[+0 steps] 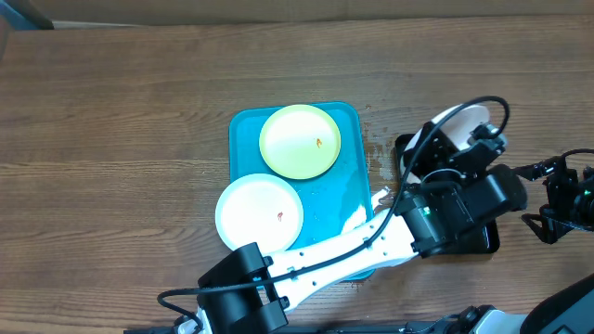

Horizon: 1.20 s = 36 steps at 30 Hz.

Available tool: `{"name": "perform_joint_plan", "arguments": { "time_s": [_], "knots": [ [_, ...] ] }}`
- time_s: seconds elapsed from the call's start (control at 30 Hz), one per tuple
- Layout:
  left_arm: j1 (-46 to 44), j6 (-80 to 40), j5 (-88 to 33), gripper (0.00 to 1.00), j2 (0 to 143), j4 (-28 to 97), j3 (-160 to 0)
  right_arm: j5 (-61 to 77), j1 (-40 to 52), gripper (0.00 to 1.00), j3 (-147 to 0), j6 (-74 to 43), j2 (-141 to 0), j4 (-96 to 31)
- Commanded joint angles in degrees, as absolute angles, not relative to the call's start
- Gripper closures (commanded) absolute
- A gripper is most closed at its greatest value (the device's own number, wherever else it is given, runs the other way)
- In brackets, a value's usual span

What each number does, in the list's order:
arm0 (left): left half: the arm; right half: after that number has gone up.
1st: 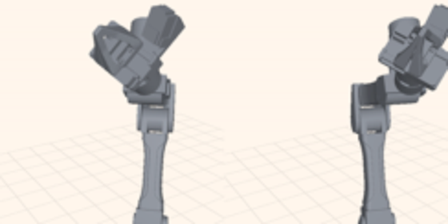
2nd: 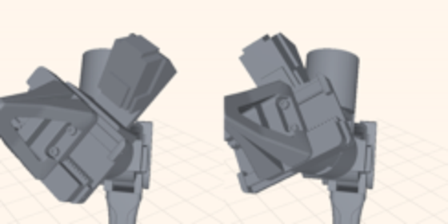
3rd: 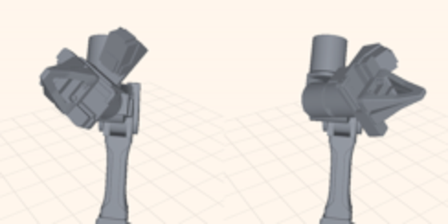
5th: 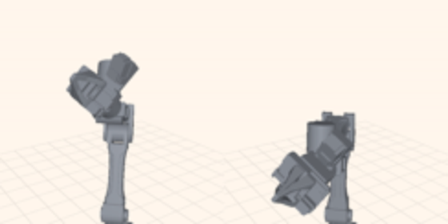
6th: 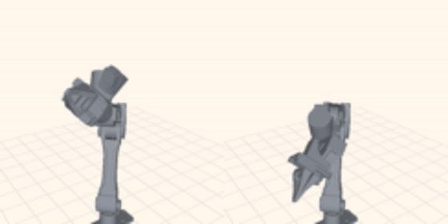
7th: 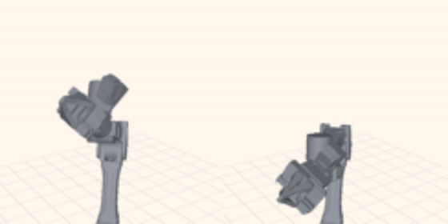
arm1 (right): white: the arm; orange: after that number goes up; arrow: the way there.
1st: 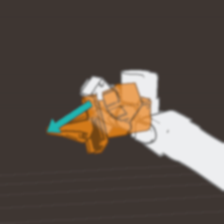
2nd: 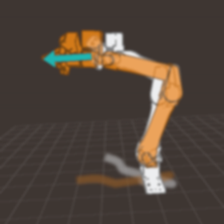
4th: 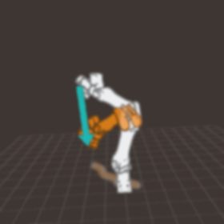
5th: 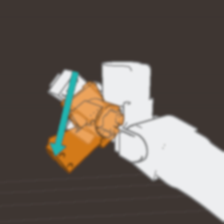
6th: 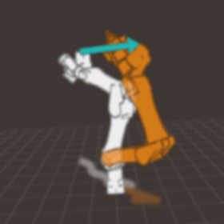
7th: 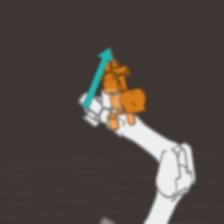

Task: Clean dirty plates on tray and stack at the side
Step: 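Carry the white plate left and set it on the table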

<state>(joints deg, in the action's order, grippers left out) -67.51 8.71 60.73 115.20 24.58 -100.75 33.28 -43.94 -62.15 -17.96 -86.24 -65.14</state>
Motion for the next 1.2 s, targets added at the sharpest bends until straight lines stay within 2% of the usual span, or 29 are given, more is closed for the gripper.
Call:
{"name": "perform_joint_plan", "arguments": {
  "time_s": [0.0, 0.2, 0.33, 0.57, 0.73, 0.87, 0.93, 1.17],
  "knots": [
    [-64.4, -8.5, 54.7, 0.96, 111.4, 30.9, -102.2, 34.4, -44.2, 0.0, -63.4, -17.5, -85.2, -64.9],
    [-50.8, -28.1, 21.4, 0.96, 98.7, 47.3, -102.2, 34.4, -44.2, 0.0, -63.4, -17.6, -85.2, -64.9],
    [-36.7, -32.5, 9.6, 0.96, 92.8, 58.2, -102.2, 34.4, -44.1, 0.0, -63.4, -17.5, -85.2, -64.9],
    [-7.8, -31.2, 4.8, 0.96, 90.7, 74.0, -101.8, 34.2, -42.3, 0.0, -63.4, -16.0, -85.2, -65.1],
    [10.7, -27.7, -0.3, 0.96, 90.7, 76.2, -97.4, 33.9, -39.2, 0.0, -63.4, -16.0, -85.2, -65.2],
    [20.6, -27.6, -1.0, 0.96, 90.7, 74.3, -89.8, 32.3, -36.9, 0.0, -63.4, -16.0, -85.2, -64.9],
    [26.3, -27.5, 0.0, 0.96, 90.7, 68.6, -80.2, 31.1, -35.8, 0.0, -63.4, -16.0, -85.2, -64.8],
    [33.1, -27.8, 3.6, 0.96, 90.7, 55.5, -65.3, 30.9, -35.7, 0.0, -63.4, -16.0, -85.2, -65.1]
  ]
}}
